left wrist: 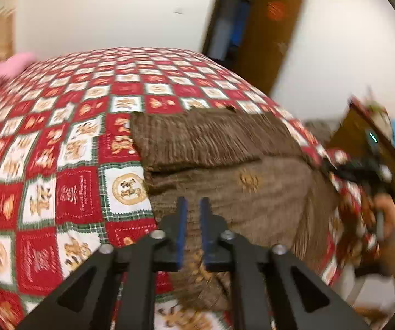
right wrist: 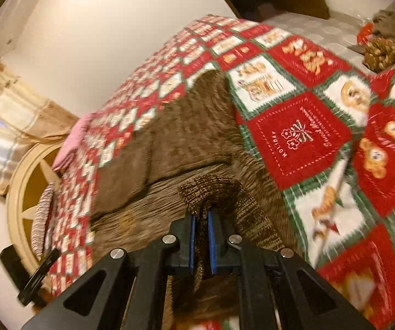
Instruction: Fold small clothes
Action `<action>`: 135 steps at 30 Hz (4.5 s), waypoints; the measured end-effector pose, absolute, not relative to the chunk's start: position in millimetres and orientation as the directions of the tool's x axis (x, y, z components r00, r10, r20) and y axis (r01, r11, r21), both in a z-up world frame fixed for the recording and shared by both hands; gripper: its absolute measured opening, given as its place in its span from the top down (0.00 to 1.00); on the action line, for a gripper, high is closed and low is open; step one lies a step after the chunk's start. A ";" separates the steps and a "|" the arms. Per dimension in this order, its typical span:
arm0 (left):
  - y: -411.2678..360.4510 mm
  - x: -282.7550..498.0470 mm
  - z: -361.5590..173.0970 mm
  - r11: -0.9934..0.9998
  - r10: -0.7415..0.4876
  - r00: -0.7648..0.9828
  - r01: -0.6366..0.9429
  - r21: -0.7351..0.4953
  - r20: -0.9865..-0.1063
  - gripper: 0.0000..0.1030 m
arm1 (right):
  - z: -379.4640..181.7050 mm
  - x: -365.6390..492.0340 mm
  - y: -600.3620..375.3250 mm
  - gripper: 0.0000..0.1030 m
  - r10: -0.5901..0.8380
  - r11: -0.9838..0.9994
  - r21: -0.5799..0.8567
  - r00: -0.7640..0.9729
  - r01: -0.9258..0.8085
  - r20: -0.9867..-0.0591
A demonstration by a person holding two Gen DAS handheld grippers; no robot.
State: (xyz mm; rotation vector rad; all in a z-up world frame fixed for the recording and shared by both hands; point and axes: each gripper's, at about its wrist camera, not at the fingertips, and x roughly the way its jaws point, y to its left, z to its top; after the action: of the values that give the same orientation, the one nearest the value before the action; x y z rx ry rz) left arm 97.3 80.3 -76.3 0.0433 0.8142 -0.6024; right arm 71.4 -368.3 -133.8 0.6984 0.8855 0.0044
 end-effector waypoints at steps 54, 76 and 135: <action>24.3 90.2 -123.8 0.643 -0.657 0.331 0.715 -0.274 -0.678 0.91 | -70.4 -8.6 -381.2 0.44 0.038 0.924 0.326 0.804 0.197 -0.593; 67.1 134.9 -138.6 0.816 -0.571 0.489 0.428 -0.390 -0.659 0.91 | -128.3 97.3 -303.4 0.45 -0.042 0.969 -0.187 0.643 -0.159 -0.765; 73.1 221.5 -97.8 0.848 -0.517 0.638 0.293 -0.441 -0.570 0.90 | -120.0 183.9 -318.5 0.40 -0.059 0.998 -0.043 0.675 0.040 -0.736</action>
State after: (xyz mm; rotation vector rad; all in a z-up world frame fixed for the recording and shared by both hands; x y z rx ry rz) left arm 221.5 73.1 -97.8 -0.3227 0.7460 -0.4715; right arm 183.9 -318.5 -120.0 -0.0240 0.8283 -0.0558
